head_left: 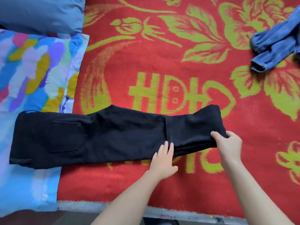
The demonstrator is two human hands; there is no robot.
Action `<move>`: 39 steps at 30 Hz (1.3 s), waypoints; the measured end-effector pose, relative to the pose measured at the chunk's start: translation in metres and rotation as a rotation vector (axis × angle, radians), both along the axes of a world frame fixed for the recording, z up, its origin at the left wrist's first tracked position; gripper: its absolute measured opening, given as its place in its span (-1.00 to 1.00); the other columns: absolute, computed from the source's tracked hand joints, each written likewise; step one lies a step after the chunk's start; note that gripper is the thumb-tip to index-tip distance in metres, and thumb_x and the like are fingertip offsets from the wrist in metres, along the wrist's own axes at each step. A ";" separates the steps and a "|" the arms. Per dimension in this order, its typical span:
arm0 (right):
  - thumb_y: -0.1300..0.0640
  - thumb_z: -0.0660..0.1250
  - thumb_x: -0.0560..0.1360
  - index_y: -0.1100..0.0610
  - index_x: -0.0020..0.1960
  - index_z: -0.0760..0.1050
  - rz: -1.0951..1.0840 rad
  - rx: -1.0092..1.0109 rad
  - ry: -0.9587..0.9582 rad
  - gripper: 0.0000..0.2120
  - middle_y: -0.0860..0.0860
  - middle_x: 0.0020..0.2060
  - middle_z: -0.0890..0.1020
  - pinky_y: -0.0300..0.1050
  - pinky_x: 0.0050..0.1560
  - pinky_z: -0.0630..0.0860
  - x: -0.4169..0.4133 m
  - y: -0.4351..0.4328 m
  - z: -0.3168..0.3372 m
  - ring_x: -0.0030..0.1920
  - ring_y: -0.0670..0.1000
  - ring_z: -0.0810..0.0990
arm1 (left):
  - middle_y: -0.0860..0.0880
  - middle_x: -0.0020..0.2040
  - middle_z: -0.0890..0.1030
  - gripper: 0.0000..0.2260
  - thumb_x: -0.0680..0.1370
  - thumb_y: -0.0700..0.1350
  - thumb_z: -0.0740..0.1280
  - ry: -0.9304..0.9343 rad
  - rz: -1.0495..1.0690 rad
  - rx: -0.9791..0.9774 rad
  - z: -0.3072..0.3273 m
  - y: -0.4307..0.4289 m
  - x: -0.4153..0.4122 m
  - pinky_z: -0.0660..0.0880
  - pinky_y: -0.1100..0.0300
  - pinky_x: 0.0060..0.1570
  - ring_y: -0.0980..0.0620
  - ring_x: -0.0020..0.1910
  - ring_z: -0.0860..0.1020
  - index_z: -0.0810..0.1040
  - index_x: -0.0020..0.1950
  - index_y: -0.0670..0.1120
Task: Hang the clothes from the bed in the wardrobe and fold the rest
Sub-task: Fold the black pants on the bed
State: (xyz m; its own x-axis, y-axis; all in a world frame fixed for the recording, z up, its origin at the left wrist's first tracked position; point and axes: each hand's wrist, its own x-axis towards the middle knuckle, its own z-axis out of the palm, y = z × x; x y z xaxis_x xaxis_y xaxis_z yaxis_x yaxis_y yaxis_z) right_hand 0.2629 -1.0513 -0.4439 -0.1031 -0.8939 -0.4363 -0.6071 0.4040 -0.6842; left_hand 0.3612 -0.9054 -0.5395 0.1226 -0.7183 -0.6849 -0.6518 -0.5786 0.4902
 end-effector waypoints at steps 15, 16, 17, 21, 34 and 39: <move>-0.20 0.05 0.57 -0.01 0.47 0.18 1.216 0.150 0.257 -0.47 0.10 0.40 0.30 0.09 0.33 0.17 0.150 0.144 -0.007 0.43 0.11 0.16 | 0.02 0.14 0.57 -0.71 0.52 -0.24 0.21 -0.322 0.427 -0.199 0.002 0.125 0.059 0.44 0.14 0.08 -0.01 0.13 0.52 0.53 0.22 -0.11; -0.20 -0.01 0.59 -0.03 0.51 0.10 1.245 0.234 0.336 -0.47 0.09 0.48 0.16 0.12 0.38 0.08 0.146 0.147 -0.021 0.49 0.11 0.03 | 0.02 0.06 0.61 -0.72 0.48 -0.25 0.22 -0.406 0.411 -0.186 0.004 0.136 0.063 0.50 0.10 -0.01 -0.03 0.04 0.58 0.59 0.13 -0.12; -0.18 -0.04 0.60 -0.05 0.51 0.09 1.239 0.284 0.396 -0.49 0.07 0.51 0.07 0.13 0.41 0.03 0.136 0.145 -0.034 0.51 0.09 -0.05 | 0.00 -0.07 0.64 -0.75 0.42 -0.23 0.22 -0.475 0.405 -0.230 0.005 0.145 0.065 0.55 0.09 -0.15 -0.06 -0.10 0.62 0.65 -0.01 -0.14; -0.04 0.06 0.62 0.03 0.44 0.28 1.161 0.111 0.410 -0.59 0.02 0.48 0.18 0.00 0.41 0.09 0.098 0.136 -0.066 0.49 -0.01 0.06 | -0.17 -0.11 0.60 -0.65 0.36 -0.13 0.15 -0.656 0.469 -0.232 0.012 0.161 0.090 0.53 -0.05 -0.18 -0.18 -0.11 0.59 0.64 -0.04 -0.21; 0.28 0.32 0.47 0.19 -0.29 0.46 0.193 0.443 -0.069 -0.84 0.01 -0.45 0.40 -0.26 -0.51 0.22 0.093 0.082 -0.045 -0.44 -0.01 0.28 | -0.07 0.54 -0.24 -0.29 0.53 -0.08 0.16 -0.400 0.152 -0.012 -0.005 0.140 0.117 -0.03 0.12 0.45 0.01 0.53 -0.14 -0.22 0.54 -0.09; 0.20 0.28 0.35 0.13 -0.39 0.23 0.356 -0.017 -0.079 -0.76 -0.09 -0.54 0.24 -0.17 -0.46 0.11 0.127 0.081 0.037 -0.50 -0.09 0.15 | -0.08 0.55 -0.22 -0.23 0.52 -0.06 0.23 -0.222 0.229 -0.130 0.010 0.099 0.087 0.00 0.12 0.46 0.03 0.53 -0.08 -0.22 0.54 -0.13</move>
State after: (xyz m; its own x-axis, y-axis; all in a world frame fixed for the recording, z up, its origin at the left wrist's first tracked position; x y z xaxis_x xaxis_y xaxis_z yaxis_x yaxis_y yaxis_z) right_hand 0.3904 -0.9702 -0.4067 0.2488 -0.8751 -0.4152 -0.6530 0.1651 -0.7392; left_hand 0.4486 -0.8069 -0.5299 0.4267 -0.7344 -0.5278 -0.6110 -0.6644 0.4305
